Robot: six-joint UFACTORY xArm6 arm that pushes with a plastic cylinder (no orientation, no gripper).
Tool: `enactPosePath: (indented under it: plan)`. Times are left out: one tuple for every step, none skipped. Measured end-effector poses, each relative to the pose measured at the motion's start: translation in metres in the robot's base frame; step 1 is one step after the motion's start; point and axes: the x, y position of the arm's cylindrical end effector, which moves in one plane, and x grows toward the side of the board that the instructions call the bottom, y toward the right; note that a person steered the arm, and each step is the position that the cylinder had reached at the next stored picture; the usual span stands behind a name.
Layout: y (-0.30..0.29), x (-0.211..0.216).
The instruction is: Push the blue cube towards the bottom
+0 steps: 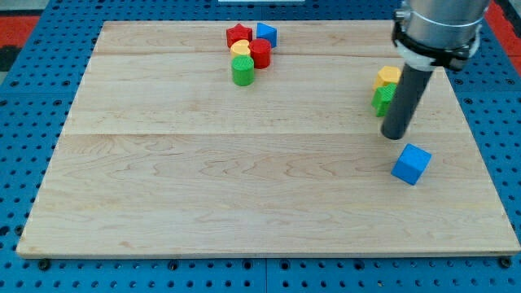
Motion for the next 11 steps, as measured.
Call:
enactPosePath:
  plan:
    - [0.0, 0.0]
    - [0.007, 0.026]
    - [0.013, 0.05]
    - [0.013, 0.05]
    - [0.013, 0.057]
    - [0.013, 0.067]
    - [0.013, 0.068]
    - [0.013, 0.067]
    - [0.025, 0.027]
    - [0.056, -0.028]
    - [0.067, -0.082]
